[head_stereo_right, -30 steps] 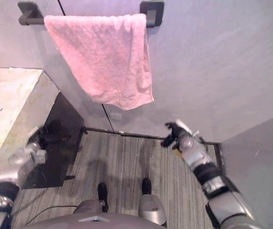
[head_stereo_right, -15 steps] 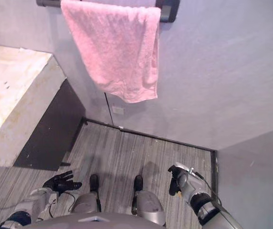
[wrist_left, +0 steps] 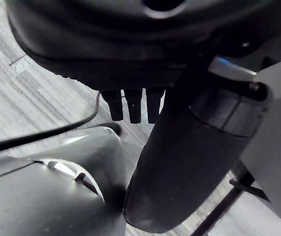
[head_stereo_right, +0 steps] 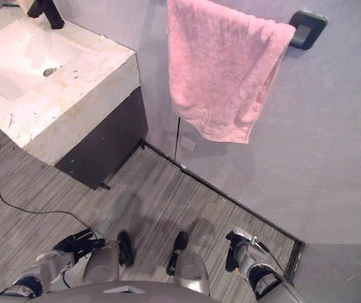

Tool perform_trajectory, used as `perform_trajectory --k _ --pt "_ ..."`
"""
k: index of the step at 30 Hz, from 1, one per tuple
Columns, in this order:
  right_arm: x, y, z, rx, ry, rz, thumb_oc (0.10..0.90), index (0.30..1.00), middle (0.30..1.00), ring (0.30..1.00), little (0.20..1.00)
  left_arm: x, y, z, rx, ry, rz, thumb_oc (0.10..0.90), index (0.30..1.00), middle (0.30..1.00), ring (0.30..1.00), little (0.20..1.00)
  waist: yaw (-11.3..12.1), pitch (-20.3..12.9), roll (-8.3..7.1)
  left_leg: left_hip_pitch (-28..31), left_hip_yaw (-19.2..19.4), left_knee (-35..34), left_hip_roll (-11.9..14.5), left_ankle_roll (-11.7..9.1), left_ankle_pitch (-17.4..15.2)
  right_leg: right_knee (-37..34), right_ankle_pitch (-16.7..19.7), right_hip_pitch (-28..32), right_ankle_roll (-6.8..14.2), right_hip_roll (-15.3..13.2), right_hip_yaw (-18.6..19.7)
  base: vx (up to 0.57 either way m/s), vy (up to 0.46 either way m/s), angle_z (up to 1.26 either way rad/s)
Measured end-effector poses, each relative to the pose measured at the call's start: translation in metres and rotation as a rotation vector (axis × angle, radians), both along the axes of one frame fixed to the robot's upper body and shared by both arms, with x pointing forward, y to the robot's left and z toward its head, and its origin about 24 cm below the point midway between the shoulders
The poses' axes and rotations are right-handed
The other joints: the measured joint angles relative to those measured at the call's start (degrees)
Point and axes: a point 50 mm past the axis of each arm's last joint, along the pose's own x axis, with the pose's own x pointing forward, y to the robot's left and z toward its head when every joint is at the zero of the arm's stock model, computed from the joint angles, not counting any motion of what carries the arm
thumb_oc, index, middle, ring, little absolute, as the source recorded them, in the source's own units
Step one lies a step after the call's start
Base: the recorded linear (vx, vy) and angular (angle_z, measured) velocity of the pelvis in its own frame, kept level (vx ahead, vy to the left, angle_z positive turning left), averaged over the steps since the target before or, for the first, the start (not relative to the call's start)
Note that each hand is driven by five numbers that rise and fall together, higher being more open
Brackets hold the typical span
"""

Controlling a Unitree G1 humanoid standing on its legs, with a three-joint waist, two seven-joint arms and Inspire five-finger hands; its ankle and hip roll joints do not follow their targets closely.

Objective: Organize the bathroom.

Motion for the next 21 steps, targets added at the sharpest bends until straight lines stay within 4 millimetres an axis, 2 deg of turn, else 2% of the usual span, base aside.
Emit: perform_trajectory --k 1,2,3,4,5,6,7,8,9,10,12,13,15,17,18,19,20,21 --pt "-0.006 -0.013 0.004 -0.02 -0.018 -0.038 0.8 0.9 0.9 0.9 0.9 0.004 -0.008 -0.001 -0.011 0.0 -0.047 0.8 0.9 0.9 0.9 0.9 -1.8 -0.77 2.4 3.77 -0.88 -1.6 -1.28 -0.82 -3.79 -0.58 1.14 -0.79 1.12 -0.14 -0.79 -0.06 0.028 0.38" --pt "-0.006 -0.013 0.004 -0.02 -0.018 -0.038 0.8 0.9 0.9 0.9 0.9 0.004 -0.008 -0.001 -0.011 0.0 -0.047 0.8 0.9 0.9 0.9 0.9 -1.8 -0.77 2.4 3.77 -0.88 -1.6 -1.28 -0.82 -3.79 -0.58 1.14 -0.79 1.12 -0.14 -0.79 -0.22 0.13 0.69" --pt "-0.01 -0.017 0.004 -0.022 -0.016 -0.061 0.8 0.9 0.9 0.9 0.9 0.017 -0.012 0.003 -0.019 -0.029 -0.073 0.8 0.9 0.9 0.9 0.9 -2.27 0.12 3.29 5.51 -0.6 -8.46 -3.86 0.15 -5.82 0.9 1.18 -2.45 1.61 -0.82 -0.41 -0.29 0.178 0.87" --pt "-0.026 -0.021 0.0 0.005 -0.003 -0.128 0.8 0.9 0.9 0.9 0.9 0.034 -0.014 0.01 -0.02 -0.063 -0.096 0.8 0.9 0.9 0.9 0.9 -3.58 0.34 3.09 5.83 -0.12 -14.32 -6.25 3.65 -6.84 2.21 -0.1 -3.98 3.3 -2.06 -0.44 -0.29 0.178 0.87" --pt "-0.026 -0.021 0.0 0.005 -0.003 -0.128 0.8 0.9 0.9 0.9 0.9 0.034 -0.014 0.01 -0.02 -0.063 -0.096 0.8 0.9 0.9 0.9 0.9 -3.58 0.34 3.09 5.83 -0.12 -14.32 -6.25 3.65 -6.84 2.21 -0.1 -3.98 3.3 -2.06 -0.44 -0.27 0.156 1.28" --pt "-0.034 -0.026 -0.001 0.01 -0.01 -0.163 0.8 0.9 0.9 0.9 0.9 0.049 -0.02 0.016 -0.02 -0.093 -0.139 0.8 0.9 0.9 0.9 0.9 -5.36 1.09 3.82 5.99 3.91 -18.31 -7.59 8.45 -9.06 4.23 -0.04 -5.48 3.58 -3.26 0.6 -0.24 0.136 1.13" --pt "-0.038 -0.023 -0.002 0.014 -0.009 -0.17 0.8 0.9 0.9 0.9 0.9 0.061 -0.027 0.023 -0.006 -0.139 -0.21 0.8 0.9 0.9 0.9 0.9 -5.58 2.22 2.43 8.87 5.41 -25.25 -11.89 10.93 -6.09 7.79 1.7 -7.22 6.99 -6.64 1.59 -0.24 0.136 1.13" --pt "-0.038 -0.023 -0.002 0.014 -0.009 -0.17 0.8 0.9 0.9 0.9 0.9 0.061 -0.027 0.023 -0.006 -0.139 -0.21 0.8 0.9 0.9 0.9 0.9 -5.58 2.22 2.43 8.87 5.41 -25.25 -11.89 10.93 -6.09 7.79 1.7 -7.22 6.99 -6.64 1.59 -0.24 0.119 0.45" --pt "-0.036 -0.022 -0.002 0.02 -0.016 -0.165 0.8 0.9 0.9 0.9 0.9 0.063 -0.031 0.026 -0.011 -0.161 -0.229 0.8 0.9 0.9 0.9 0.9 -5.48 2.39 2.13 9.12 5.32 -26.93 -13.13 11.76 -5.55 9.56 2.29 -8.41 7.89 -8.28 1.64 -0.23 0.089 0.06" --pt "-0.025 -0.017 0.002 0.039 -0.054 -0.144 0.8 0.9 0.9 0.9 0.9 0.059 -0.033 0.025 -0.018 -0.167 -0.233 0.8 0.9 0.9 0.9 0.9 -5.63 2.88 1.45 9.18 4.78 -28.19 -15.35 12.9 -4.87 11.96 3.46 -10.34 9.55 -10.73 2.27 -0.3 0.112 0.02" --pt "-0.01 -0.009 0.008 0.066 -0.113 -0.114 0.8 0.9 0.9 0.9 0.9 0.055 -0.031 0.024 -0.013 -0.16 -0.225 0.8 0.9 0.9 0.9 0.9 -5.65 3.38 1.05 8.9 4.78 -28.4 -16.86 13.79 -4.62 14.23 4.8 -12.51 11.38 -12.16 4.38 -0.24 0.066 -0.12" --pt "0.002 -0.001 0.013 0.089 -0.147 -0.079 0.8 0.9 0.9 0.9 0.9 0.049 -0.027 0.022 0.003 -0.14 -0.21 0.8 0.9 0.9 0.9 0.9 -5.57 4.03 1.78 8.97 4.75 -29.03 -15.98 14.13 -4.42 13.14 1.7 -13.66 14.77 -9.24 5.91 -0.25 0.06 -0.14" --pt "0.01 0.005 0.017 0.107 -0.174 -0.058 0.8 0.9 0.9 0.9 0.9 0.044 -0.021 0.02 0.016 -0.117 -0.202 0.8 0.9 0.9 0.9 0.9 -5.63 4.51 2.3 8.79 4.37 -29.97 -15.52 15.15 -3.62 9.88 0.4 -13.49 14.7 -5.05 8.16 -0.23 0.001 0.17" --pt "0.009 0.003 0.016 0.104 -0.174 -0.065 0.8 0.9 0.9 0.9 0.9 0.042 -0.019 0.018 0.034 -0.089 -0.225 0.8 0.9 0.9 0.9 0.9 -7.74 5.1 3.24 8.66 -0.49 -29.77 -15.68 15.94 -2.75 12.27 -0.73 -12.52 12.59 0.49 20.81 -0.27 -0.056 1.26" --pt "-0.002 -0.006 0.012 0.08 -0.142 -0.109 0.8 0.9 0.9 0.9 0.9 0.05 -0.022 0.022 0.034 -0.108 -0.261 0.8 0.9 0.9 0.9 0.9 -8.67 6.01 5.31 8.2 -6.14 -29.35 -15.42 16.26 -1.87 17.31 -2.94 -12.18 10.4 3.59 29.52 -0.23 0.014 2.26" --pt "-0.006 -0.01 0.009 0.06 -0.13 -0.127 0.8 0.9 0.9 0.9 0.9 0.055 -0.022 0.023 0.029 -0.1 -0.287 0.8 0.9 0.9 0.9 0.9 -10.6 7.12 7.6 7.38 -10.88 -28.62 -14.48 16.1 -1.45 21.26 -4.92 -11.46 10.02 5.71 33.82 -0.21 0.024 2.23" --pt "-0.013 -0.013 0.006 0.048 -0.102 -0.141 0.8 0.9 0.9 0.9 0.9 0.06 -0.023 0.026 0.033 -0.104 -0.304 0.8 0.9 0.9 0.9 0.9 -11.09 7.03 8.53 7.44 -11.98 -29.73 -14.2 16.13 -1.21 23.09 -5.13 -11.3 10.37 6.07 32.72 -0.17 -0.042 1.78" --pt "-0.019 -0.014 0.002 0.049 -0.068 -0.151 0.8 0.9 0.9 0.9 0.9 0.064 -0.019 0.03 0.044 -0.117 -0.305 0.8 0.9 0.9 0.9 0.9 -10.01 6.73 8.79 8.07 -11.88 -31.73 -14.39 16.05 -1.17 22.64 -4.69 -11.32 10.37 5.84 30.47 -0.13 -0.087 0.78"
